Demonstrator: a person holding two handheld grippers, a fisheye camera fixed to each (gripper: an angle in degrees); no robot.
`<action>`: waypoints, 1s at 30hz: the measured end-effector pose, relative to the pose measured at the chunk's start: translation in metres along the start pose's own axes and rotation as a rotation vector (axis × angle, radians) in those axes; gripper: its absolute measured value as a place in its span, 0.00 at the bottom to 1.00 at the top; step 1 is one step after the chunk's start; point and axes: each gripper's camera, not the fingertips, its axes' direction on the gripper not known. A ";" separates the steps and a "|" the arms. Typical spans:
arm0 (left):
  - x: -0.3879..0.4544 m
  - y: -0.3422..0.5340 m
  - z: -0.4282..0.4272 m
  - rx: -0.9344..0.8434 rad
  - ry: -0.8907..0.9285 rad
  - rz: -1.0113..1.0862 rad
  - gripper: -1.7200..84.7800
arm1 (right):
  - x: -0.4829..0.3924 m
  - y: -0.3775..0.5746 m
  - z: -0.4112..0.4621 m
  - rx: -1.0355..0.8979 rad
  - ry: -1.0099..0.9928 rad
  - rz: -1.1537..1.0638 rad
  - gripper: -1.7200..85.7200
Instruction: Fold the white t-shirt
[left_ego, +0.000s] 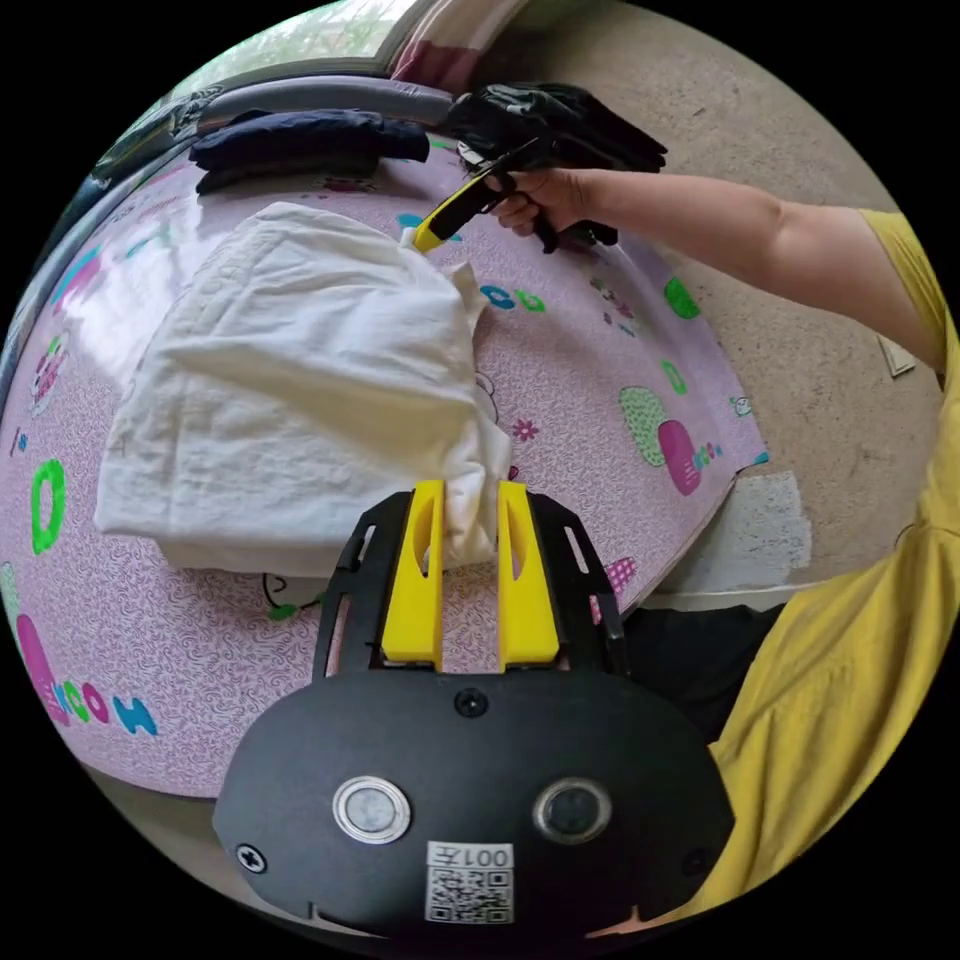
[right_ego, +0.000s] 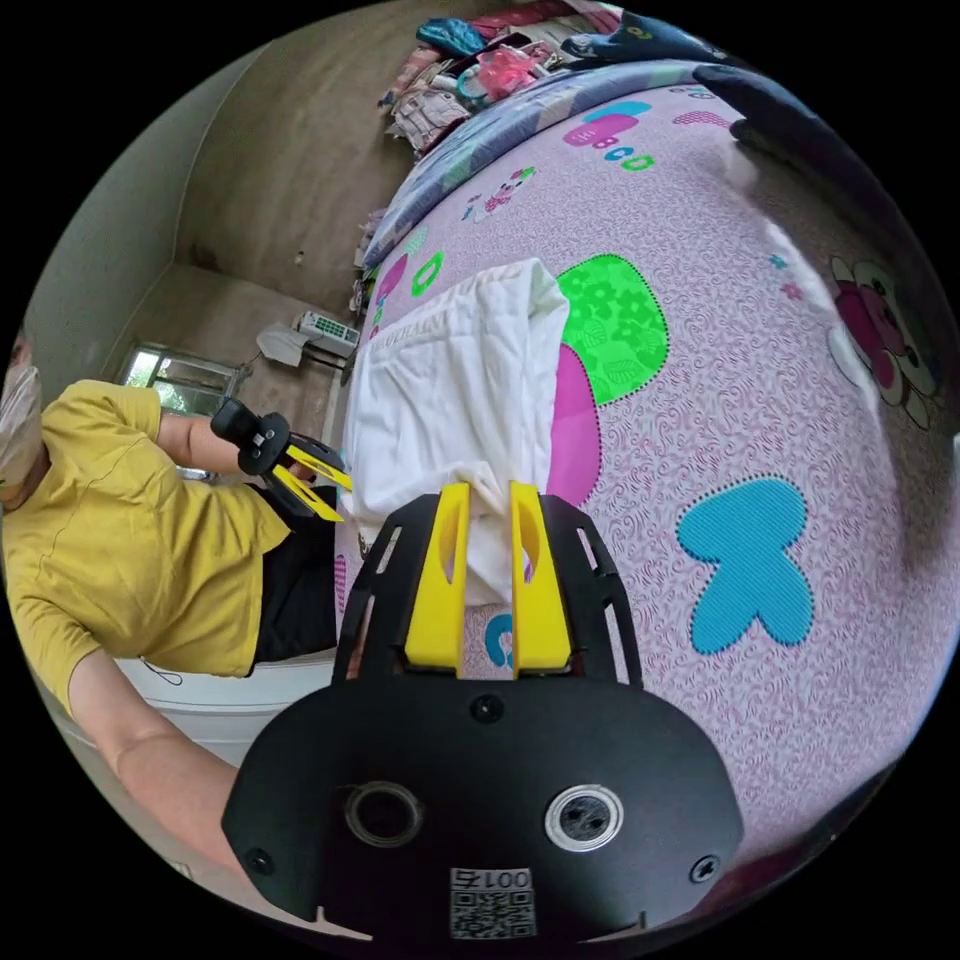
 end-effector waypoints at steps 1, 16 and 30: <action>-0.001 0.005 0.000 0.012 0.027 -0.002 0.09 | 0.000 0.005 -0.003 0.002 0.007 0.007 0.09; -0.098 -0.062 -0.028 0.210 -0.314 -0.187 0.01 | -0.076 -0.092 0.041 0.109 0.497 -0.166 0.03; -0.140 -0.077 -0.016 0.217 -0.213 -0.310 0.00 | -0.036 -0.058 0.051 0.184 0.408 -0.035 0.03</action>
